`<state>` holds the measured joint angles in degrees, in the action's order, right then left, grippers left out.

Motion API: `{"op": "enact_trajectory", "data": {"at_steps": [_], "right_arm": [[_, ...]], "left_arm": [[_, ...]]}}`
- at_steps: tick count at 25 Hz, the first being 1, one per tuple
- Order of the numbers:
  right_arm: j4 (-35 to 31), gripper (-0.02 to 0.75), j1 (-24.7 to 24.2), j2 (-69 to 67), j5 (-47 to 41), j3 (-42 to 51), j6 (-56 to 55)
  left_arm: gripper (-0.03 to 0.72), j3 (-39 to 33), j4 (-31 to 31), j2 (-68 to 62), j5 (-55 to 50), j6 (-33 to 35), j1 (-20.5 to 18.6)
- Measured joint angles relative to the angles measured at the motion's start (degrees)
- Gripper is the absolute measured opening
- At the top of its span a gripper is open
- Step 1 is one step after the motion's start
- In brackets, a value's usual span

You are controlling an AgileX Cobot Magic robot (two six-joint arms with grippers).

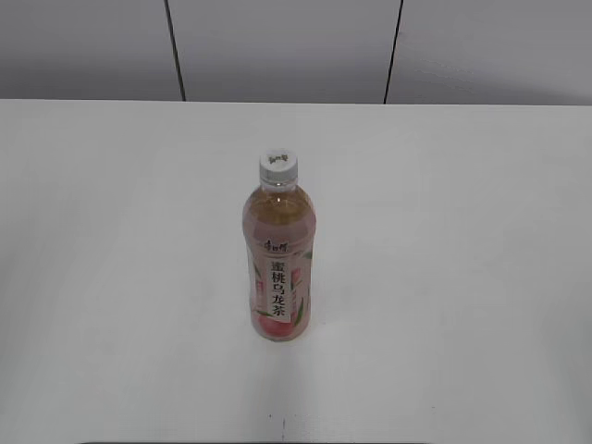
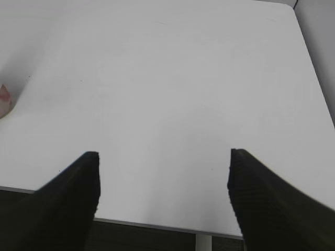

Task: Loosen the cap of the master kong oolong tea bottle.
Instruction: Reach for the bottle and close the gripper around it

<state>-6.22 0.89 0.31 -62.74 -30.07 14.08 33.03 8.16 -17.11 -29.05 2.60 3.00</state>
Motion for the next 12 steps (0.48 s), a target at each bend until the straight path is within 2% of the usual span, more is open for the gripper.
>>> {"op": "enact_trajectory", "data": {"at_steps": [3,8,12], "right_arm": [[0.0,0.577,0.0,0.0,0.0,0.0,0.0],[0.0,0.577,0.0,0.0,0.0,0.0,0.0],[0.0,0.577,0.0,0.0,0.0,0.0,0.0]], "left_arm": [[0.321,0.0,0.5,-7.0,5.3,0.0,0.0],[0.558,0.0,1.0,-19.3,14.0,0.0,0.0],[0.604,0.0,1.5,-31.1,21.3,0.0,0.0]]}}
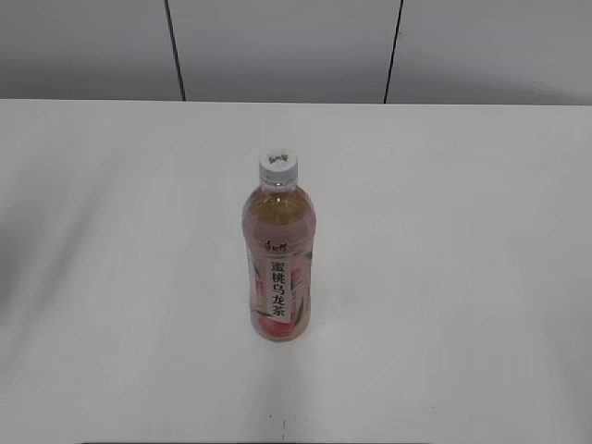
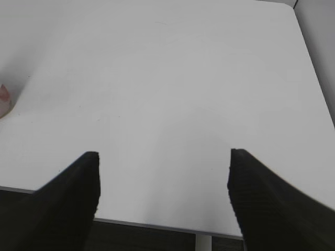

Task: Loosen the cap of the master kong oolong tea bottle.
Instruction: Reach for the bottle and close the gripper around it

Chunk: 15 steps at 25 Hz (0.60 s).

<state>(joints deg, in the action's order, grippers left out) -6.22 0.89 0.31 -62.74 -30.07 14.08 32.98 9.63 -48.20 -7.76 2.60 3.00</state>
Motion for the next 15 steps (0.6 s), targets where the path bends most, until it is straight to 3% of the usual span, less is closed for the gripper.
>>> {"op": "enact_trajectory", "data": {"at_steps": [8,15], "right_arm": [[0.1,0.577,0.0,0.0,0.0,0.0,0.0],[0.1,0.577,0.0,0.0,0.0,0.0,0.0]], "left_arm": [[0.595,-0.1,2.7,-15.1,19.7,0.0,0.0],[0.589,-0.1,2.6,-27.1,28.9,0.0,0.6]]}}
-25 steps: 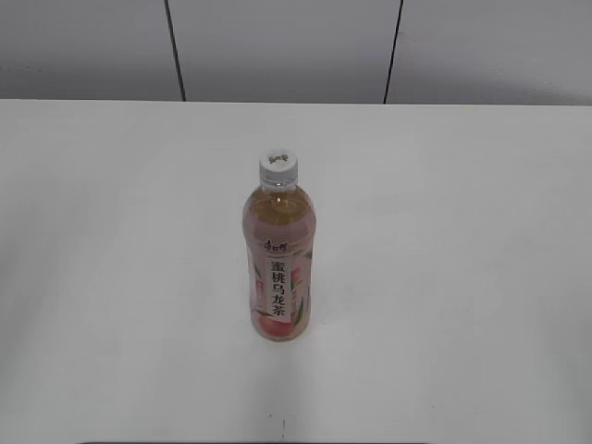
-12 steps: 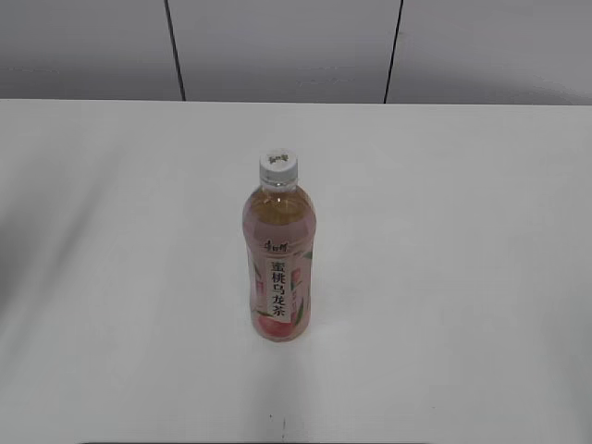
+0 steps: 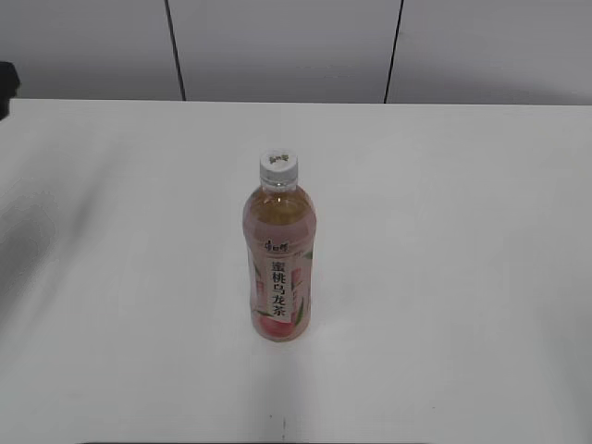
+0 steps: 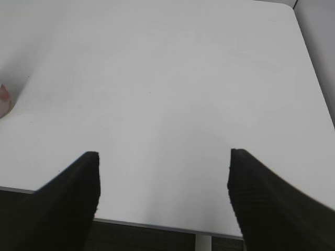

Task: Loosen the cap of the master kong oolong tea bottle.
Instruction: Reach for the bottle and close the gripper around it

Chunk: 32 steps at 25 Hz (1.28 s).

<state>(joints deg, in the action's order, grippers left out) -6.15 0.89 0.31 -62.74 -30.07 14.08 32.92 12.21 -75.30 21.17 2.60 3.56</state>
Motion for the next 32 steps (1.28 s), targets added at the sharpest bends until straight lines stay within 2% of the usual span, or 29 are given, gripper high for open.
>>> {"op": "enact_trajectory", "data": {"at_steps": [5,12,16,19,32], "right_arm": [[0.0,0.577,0.0,0.0,0.0,0.0,0.0],[0.0,0.577,0.0,0.0,0.0,0.0,0.0],[0.0,0.577,0.0,0.0,0.0,0.0,0.0],[0.0,0.577,0.0,0.0,0.0,0.0,0.0],[0.0,0.577,0.0,0.0,0.0,0.0,0.0]], "left_arm": [[0.588,-2.5,-3.3,-7.2,9.8,0.0,4.6],[0.592,-14.0,-8.9,-13.2,29.8,-0.9,10.7],[0.596,-18.3,-15.9,-13.4,37.0,-4.3,11.2],[0.595,-19.5,-18.9,-13.4,38.0,-6.3,11.2],[0.51,-19.8,-23.9,-16.4,47.8,-7.1,11.2]]}}
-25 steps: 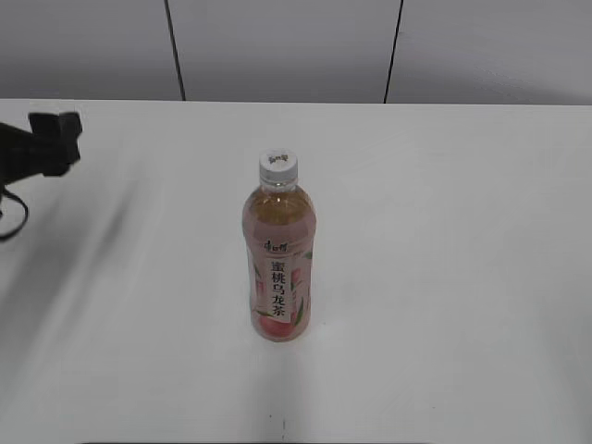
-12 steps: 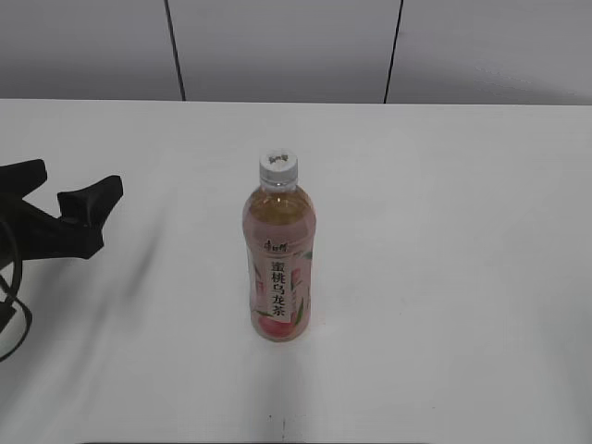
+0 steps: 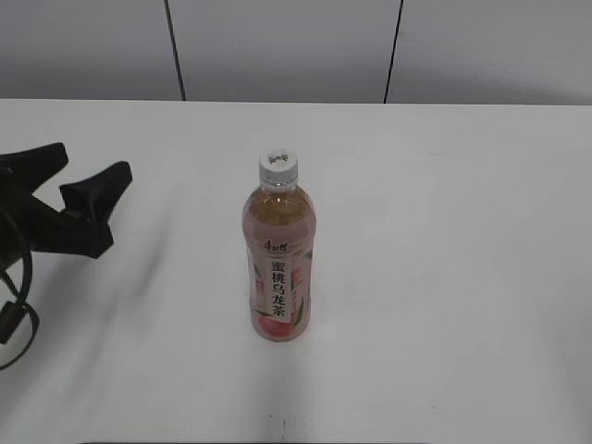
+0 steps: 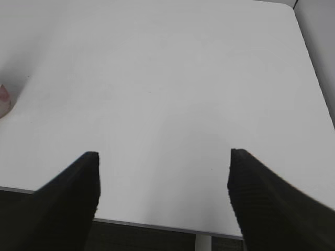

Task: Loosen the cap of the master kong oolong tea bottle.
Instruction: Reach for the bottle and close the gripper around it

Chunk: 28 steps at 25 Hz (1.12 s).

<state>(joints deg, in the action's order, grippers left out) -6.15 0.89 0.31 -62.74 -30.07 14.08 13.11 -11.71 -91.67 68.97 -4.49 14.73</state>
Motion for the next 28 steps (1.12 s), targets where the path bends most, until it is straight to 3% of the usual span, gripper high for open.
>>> {"op": "enact_trajectory", "data": {"at_steps": [9,20,28], "right_arm": [[0.0,0.577,0.0,0.0,0.0,0.0,0.0],[0.0,0.577,0.0,0.0,0.1,0.0,0.0],[0.0,0.577,0.0,0.0,0.1,0.0,0.0]], "left_arm": [[0.507,0.2,-14.5,-13.1,0.1,0.0,0.0],[0.517,1.2,-33.7,-13.5,0.1,-0.1,0.0],[0.61,5.7,-38.3,-13.5,0.2,-6.8,0.1]]}}
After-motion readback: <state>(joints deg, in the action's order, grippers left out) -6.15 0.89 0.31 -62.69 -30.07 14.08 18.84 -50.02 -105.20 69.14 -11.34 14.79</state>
